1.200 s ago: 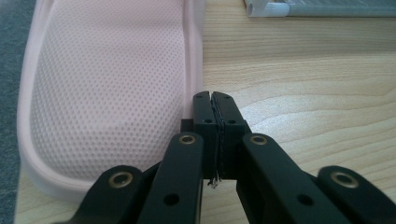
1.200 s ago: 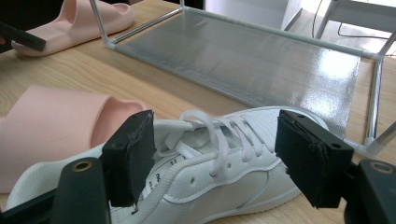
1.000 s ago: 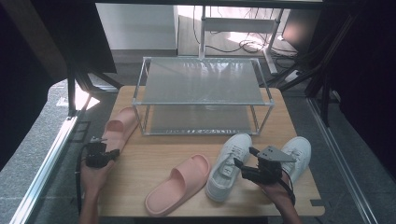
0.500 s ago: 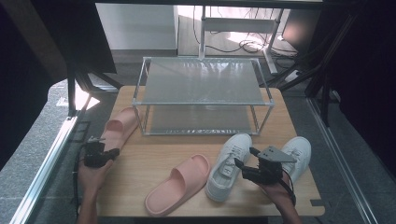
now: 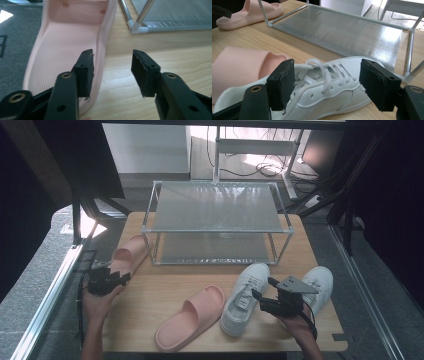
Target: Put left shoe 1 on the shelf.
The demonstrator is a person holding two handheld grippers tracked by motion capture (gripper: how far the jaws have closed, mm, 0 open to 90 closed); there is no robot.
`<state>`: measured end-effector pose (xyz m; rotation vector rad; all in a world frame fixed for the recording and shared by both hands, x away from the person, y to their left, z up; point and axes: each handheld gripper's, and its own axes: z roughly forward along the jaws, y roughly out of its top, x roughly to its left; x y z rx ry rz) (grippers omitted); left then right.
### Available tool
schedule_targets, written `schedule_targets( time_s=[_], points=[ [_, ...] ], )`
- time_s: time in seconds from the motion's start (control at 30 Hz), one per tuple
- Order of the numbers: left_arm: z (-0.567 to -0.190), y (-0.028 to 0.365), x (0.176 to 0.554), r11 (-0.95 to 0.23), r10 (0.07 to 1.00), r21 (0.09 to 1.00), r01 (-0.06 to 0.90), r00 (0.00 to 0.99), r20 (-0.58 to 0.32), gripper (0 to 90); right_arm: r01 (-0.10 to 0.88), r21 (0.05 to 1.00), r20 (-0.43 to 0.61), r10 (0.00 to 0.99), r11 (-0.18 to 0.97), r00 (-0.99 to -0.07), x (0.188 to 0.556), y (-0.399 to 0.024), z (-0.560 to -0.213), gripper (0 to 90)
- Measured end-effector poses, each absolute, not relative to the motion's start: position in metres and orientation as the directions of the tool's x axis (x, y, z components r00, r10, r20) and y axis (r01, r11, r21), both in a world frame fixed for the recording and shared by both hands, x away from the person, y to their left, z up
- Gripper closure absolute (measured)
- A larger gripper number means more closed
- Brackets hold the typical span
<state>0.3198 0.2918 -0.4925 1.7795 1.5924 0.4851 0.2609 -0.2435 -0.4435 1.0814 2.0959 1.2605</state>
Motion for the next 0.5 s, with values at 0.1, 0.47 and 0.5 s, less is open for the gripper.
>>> schedule_targets(
  time_s=[0.1, 0.47, 0.5],
  points=[
    [-0.489, 0.291, 0.324, -0.025, 0.97, 0.704, 0.71, 0.187, -0.154, 46.8, 0.393, 0.879, 0.011, 0.812, 0.27, -0.583, 0.261, -0.244, -0.444, 29.1],
    [-0.485, 0.29, 0.353, -0.097, 0.966, 0.68, 0.727, 0.234, -0.112, 51.5, 0.394, 0.877, 0.008, 0.814, 0.273, -0.581, 0.261, -0.245, -0.445, 29.1],
    [-0.486, 0.291, 0.356, -0.08, 0.962, 0.681, 0.728, 0.235, -0.138, 52.0, 0.396, 0.877, 0.009, 0.815, 0.272, -0.58, 0.261, -0.245, -0.445, 29.1]
  ],
)
